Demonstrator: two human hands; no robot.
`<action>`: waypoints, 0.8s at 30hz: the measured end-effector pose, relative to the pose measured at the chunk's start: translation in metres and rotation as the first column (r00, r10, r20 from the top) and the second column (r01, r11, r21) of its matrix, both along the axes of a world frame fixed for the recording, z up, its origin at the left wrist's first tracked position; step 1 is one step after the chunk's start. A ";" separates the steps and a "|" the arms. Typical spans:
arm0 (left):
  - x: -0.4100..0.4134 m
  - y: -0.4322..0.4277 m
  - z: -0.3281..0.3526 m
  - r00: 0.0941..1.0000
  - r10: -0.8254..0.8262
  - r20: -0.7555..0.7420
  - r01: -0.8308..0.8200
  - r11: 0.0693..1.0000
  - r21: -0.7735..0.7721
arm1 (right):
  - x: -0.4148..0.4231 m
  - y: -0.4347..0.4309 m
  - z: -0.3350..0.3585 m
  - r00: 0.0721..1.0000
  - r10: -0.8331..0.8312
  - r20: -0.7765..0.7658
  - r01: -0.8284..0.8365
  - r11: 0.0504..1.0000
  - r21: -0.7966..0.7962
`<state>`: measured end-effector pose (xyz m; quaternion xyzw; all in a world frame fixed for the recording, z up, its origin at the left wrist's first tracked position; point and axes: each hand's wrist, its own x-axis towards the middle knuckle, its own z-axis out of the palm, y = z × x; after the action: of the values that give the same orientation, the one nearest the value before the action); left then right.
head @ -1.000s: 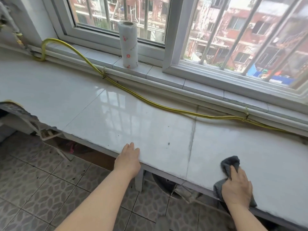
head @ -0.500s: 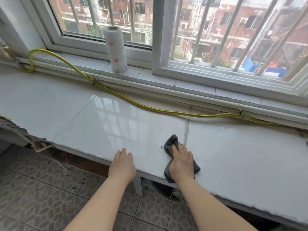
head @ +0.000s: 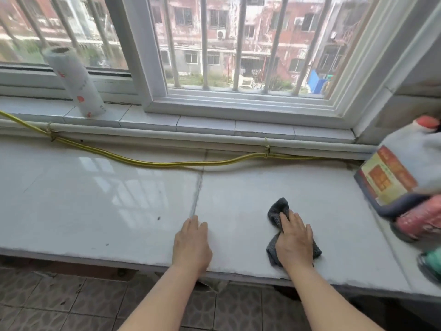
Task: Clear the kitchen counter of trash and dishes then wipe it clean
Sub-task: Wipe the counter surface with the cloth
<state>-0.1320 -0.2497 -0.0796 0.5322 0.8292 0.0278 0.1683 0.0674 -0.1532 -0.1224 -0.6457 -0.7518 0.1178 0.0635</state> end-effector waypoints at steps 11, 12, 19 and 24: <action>0.052 0.034 0.008 0.995 -0.097 0.001 0.097 0.994 -0.048 | 0.064 0.013 0.001 0.970 -0.238 0.042 0.239 0.971 -0.016; 0.045 0.033 0.008 0.996 -0.084 -0.008 0.084 0.995 -0.048 | 0.062 0.013 0.000 0.967 -0.250 0.046 0.251 0.968 -0.012; -0.015 0.010 0.005 0.998 0.055 0.018 -0.054 0.997 -0.060 | 0.004 0.013 0.002 0.984 -0.170 0.045 0.171 0.985 -0.027; -0.076 -0.014 -0.001 0.991 0.131 0.011 -0.131 0.991 -0.010 | -0.076 -0.001 -0.001 0.999 -0.052 0.014 0.051 0.999 0.005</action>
<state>-0.2077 -0.2638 -0.0804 0.4756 0.8616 0.0379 0.1733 -0.0087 -0.1538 -0.1234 -0.6655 -0.7356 0.1096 0.0626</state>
